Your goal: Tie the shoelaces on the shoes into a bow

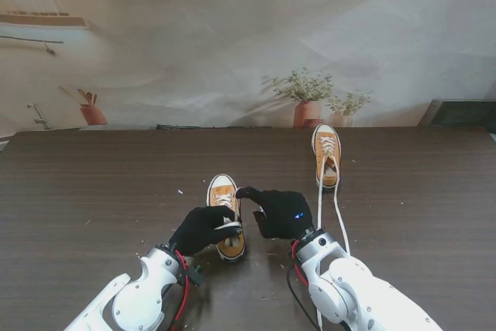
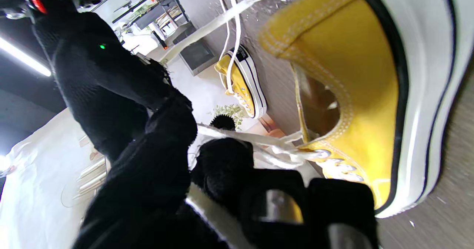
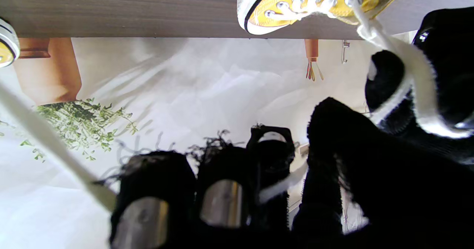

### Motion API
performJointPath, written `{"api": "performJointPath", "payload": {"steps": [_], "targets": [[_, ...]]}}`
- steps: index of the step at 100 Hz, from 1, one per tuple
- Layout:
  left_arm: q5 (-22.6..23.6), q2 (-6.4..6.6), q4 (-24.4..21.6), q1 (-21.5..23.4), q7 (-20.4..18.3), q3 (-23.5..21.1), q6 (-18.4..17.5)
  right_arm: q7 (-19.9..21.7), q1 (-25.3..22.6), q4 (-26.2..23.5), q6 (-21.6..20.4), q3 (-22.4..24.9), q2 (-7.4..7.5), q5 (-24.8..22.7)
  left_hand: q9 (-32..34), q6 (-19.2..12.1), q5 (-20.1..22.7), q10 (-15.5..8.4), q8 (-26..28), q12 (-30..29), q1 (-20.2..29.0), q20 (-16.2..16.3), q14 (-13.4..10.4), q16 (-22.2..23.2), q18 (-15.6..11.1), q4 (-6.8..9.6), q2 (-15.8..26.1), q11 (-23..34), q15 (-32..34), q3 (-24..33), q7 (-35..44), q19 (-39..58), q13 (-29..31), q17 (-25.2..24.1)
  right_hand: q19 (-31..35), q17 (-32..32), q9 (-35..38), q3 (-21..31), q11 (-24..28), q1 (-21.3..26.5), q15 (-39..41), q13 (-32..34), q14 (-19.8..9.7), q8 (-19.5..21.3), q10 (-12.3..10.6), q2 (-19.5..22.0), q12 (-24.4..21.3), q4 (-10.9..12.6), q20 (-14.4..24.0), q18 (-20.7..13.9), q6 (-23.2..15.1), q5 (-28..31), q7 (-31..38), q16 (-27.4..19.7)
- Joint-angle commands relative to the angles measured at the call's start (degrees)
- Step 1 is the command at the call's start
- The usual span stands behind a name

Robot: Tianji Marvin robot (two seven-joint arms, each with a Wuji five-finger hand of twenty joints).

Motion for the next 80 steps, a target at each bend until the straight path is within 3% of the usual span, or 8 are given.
{"api": "performJointPath", "payload": {"steps": [1,42,55,80], "targets": [[0.4,0.29,-0.4,1.0,-1.0,-0.2,-0.5,0.4,1.2,1.0,0.5,-0.4,-0.52,1.0,5.5,-10.1,0.9,6.7,1.2,0.1,2.3,-0.5,-3.5,0.1,-7.7,0.79,0.7,3.5,3.6,-2.1,3.1,14.4,0.5,1.4,13.5,0.8,0.9,-0.8,2.5,-1.4,0.9,1.3,0.0,0.9,0.0,-0.5,-0.3,0.5,-0.3,0.1,-1.2,0.0,-0.9,-0.7],[0.2,0.59,-1.8,3.7,-1.5,-1.8,-2.1,-7.7,7.6,11.8,1.4,-6.4,-5.96,12.0,5.1,-6.0,-0.9,5.9,-3.3,0.6,2.4,-1.0,-4.1,0.0,-8.1,1.08,2.0,3.5,3.3,-3.4,-5.3,14.4,0.5,1.4,16.4,1.1,7.2,-0.3,2.8,-5.6,4.3,1.2,0.0,2.1,0.2,-2.3,-0.6,0.2,1.2,-0.1,-1.3,6.8,-0.7,2.5],[-0.1,0.69,-2.0,4.2,-1.9,-2.0,-2.6,-9.4,8.7,13.8,0.9,-7.3,-7.27,14.2,5.0,-5.3,-1.2,5.7,-3.7,0.6,2.1,-1.0,-4.1,0.0,-8.1,1.05,2.4,3.5,3.3,-3.3,-6.9,14.4,0.5,1.4,16.4,1.5,9.6,-3.3,2.7,-6.5,5.1,1.2,-0.4,2.5,-0.3,-0.7,-0.4,0.1,5.0,0.0,-1.2,9.7,-1.4,4.5],[-0.2,0.93,-2.3,4.6,-2.8,-2.2,-2.6,-10.0,9.6,15.4,-0.5,-8.1,-8.98,17.9,4.8,-4.3,-0.7,5.2,-3.6,0.7,1.2,-1.0,-4.1,0.0,-8.2,0.79,3.0,3.6,3.3,-2.3,-11.3,14.4,0.5,1.4,16.4,2.0,13.5,-4.6,2.6,-9.1,5.7,1.2,-0.5,2.3,-0.6,-7.7,0.0,-1.4,9.2,0.1,-0.3,15.5,-2.6,7.4]]}}
